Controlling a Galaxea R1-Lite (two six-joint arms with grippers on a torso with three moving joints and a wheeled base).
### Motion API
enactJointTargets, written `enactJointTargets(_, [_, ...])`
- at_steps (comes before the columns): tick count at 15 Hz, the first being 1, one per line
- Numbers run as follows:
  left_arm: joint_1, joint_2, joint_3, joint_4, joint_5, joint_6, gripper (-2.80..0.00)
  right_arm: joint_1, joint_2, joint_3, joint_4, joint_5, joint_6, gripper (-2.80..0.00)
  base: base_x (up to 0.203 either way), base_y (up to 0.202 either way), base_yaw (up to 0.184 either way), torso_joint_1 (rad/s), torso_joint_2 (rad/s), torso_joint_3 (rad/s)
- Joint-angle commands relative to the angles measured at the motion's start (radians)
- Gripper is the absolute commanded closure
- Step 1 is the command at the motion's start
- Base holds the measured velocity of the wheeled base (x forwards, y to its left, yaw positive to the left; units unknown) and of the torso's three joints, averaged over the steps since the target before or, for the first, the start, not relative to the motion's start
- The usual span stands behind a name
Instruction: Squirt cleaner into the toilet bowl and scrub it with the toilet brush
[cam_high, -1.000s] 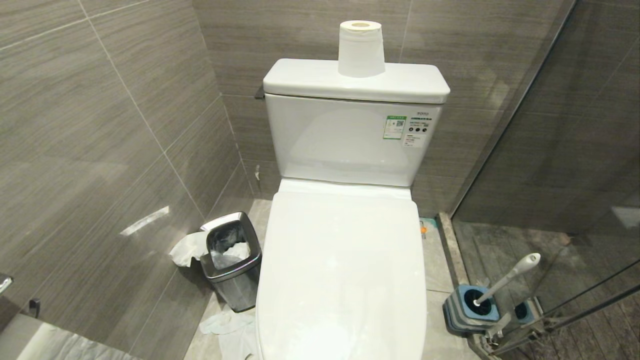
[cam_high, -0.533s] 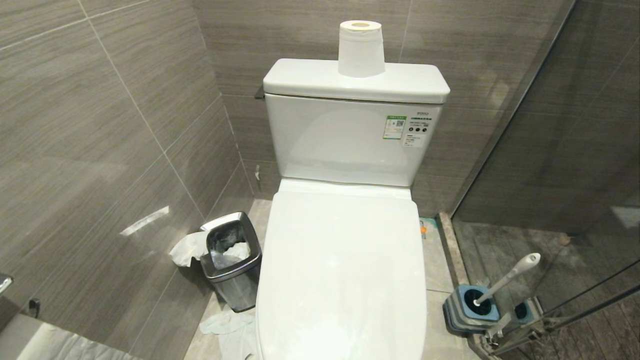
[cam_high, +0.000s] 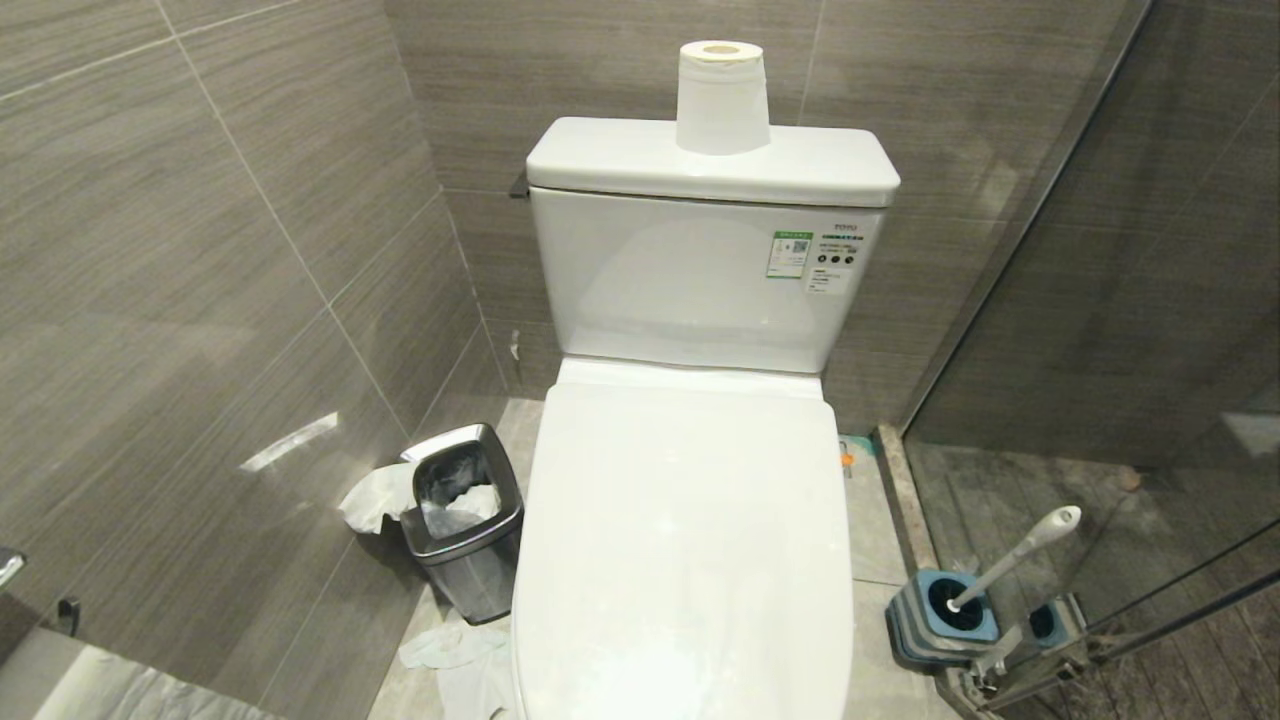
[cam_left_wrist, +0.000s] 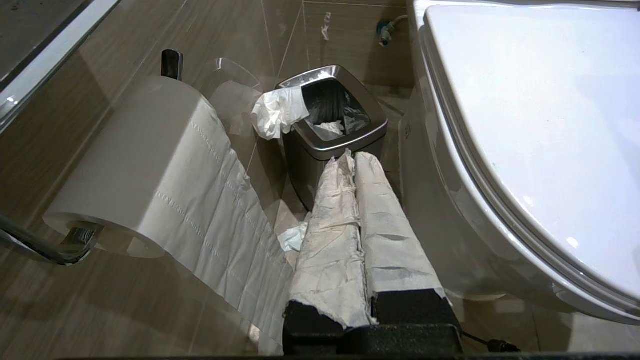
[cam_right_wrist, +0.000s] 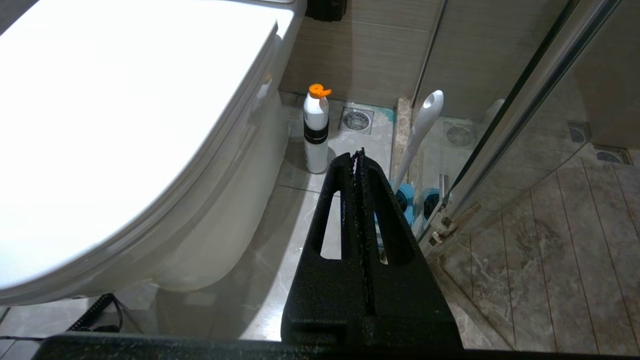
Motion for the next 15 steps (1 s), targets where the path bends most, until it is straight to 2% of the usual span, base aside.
enactJointTargets(1, [0.0, 0.001, 0.002, 0.0, 0.0, 0.0, 0.0, 0.0, 0.0, 0.0, 0.0, 0.0, 0.0, 0.0, 0.0, 0.0, 0.0, 0.0, 0.0, 0.0])
enactJointTargets(15, [0.0, 0.001, 0.002, 0.0, 0.0, 0.0, 0.0, 0.0, 0.0, 0.0, 0.0, 0.0, 0.0, 0.0, 0.0, 0.0, 0.0, 0.0, 0.0, 0.0])
